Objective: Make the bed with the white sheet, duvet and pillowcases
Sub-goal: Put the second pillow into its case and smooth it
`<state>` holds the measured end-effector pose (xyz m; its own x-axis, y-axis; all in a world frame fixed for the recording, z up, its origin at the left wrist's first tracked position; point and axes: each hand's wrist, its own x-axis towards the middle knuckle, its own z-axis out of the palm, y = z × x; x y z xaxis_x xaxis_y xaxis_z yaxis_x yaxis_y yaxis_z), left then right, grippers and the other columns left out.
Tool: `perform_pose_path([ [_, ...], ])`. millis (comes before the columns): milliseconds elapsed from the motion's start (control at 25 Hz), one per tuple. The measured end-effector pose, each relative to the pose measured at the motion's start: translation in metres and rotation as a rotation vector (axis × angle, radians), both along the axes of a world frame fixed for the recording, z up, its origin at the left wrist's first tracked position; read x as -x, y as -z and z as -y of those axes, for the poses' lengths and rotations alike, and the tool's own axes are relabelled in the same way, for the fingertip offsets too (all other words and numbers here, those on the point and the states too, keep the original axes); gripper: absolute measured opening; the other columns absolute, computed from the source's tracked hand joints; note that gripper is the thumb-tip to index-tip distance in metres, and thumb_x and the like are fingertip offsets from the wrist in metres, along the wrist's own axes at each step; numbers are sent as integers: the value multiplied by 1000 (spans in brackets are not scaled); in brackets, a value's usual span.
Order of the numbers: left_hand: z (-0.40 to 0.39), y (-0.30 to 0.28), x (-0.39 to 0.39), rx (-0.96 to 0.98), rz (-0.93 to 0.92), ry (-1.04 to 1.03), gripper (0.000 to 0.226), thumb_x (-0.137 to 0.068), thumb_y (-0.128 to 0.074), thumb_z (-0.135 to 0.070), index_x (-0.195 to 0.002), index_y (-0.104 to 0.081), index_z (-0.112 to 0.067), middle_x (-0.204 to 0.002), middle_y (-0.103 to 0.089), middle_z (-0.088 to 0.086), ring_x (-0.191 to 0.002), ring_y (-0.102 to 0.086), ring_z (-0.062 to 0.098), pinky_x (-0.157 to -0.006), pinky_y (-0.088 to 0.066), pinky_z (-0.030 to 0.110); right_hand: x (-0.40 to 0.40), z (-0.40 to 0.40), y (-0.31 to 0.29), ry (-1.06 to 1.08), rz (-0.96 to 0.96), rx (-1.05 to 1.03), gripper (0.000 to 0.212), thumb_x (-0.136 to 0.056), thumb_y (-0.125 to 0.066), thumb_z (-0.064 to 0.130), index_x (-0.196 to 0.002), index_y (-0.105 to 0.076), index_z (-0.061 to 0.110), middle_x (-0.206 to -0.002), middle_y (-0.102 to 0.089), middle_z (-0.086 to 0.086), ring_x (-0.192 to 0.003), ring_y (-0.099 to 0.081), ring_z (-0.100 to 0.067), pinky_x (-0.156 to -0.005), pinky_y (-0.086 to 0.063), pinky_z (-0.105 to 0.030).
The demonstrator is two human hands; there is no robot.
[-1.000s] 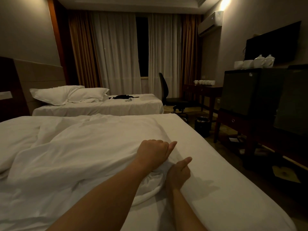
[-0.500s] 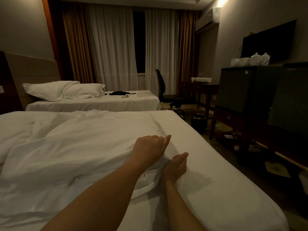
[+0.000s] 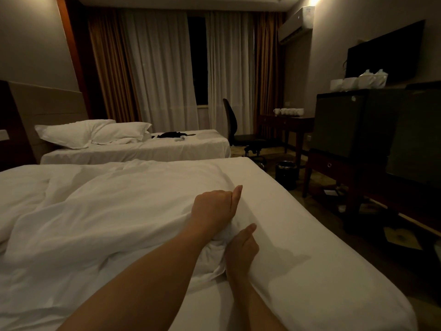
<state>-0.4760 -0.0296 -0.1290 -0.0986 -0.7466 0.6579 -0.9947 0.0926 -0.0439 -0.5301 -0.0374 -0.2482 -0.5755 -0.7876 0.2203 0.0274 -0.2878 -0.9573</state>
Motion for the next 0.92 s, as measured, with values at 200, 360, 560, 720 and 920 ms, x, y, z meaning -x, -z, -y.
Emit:
perform_pose_path([
  [200, -4, -5, -5, -19, 38, 17, 72, -96, -1, -59, -70, -56, -19, -66, -57, 0, -61, -59, 23, -62, -47, 31, 1, -3, 1, -10, -55, 34, 58, -104, -21, 44, -95, -64, 6, -92, -70, -18, -87, -68, -37, -76, -47, -18],
  [360, -14, -8, -31, 47, 93, 6, 62, -102, -11, -59, -67, -45, -22, -63, -46, -4, -55, -49, 20, -54, -30, 29, 5, -9, -17, 18, -3, 102, 47, -108, -30, 38, -111, -64, 5, -102, -62, -1, -99, -61, -22, -89, -44, -29],
  [560, -33, 15, -87, 95, 111, -48, 61, -99, -19, -57, -61, -52, -23, -58, -53, -4, -50, -53, 21, -48, -26, 26, -6, 0, -34, 135, -98, 210, 77, -95, -13, 74, -88, -54, 9, -81, -57, -9, -74, -55, -27, -68, -45, -41],
  [720, -39, 25, -108, 178, 168, -57, 67, -101, -25, -56, -52, -54, -21, -47, -53, -1, -39, -53, 23, -44, -21, 23, -8, 7, -25, 74, -74, 100, 86, -101, -14, 65, -112, -67, -1, -105, -70, -23, -96, -66, -38, -84, -51, -43],
  [920, -37, 15, -105, 252, 134, -59, 80, -106, -14, -55, -45, -51, -19, -39, -46, 0, -30, -44, 24, -42, -20, 23, 3, 11, -27, 68, -68, 45, 102, -89, -2, 82, -84, -65, 2, -79, -67, -21, -73, -64, -36, -69, -49, -41],
])
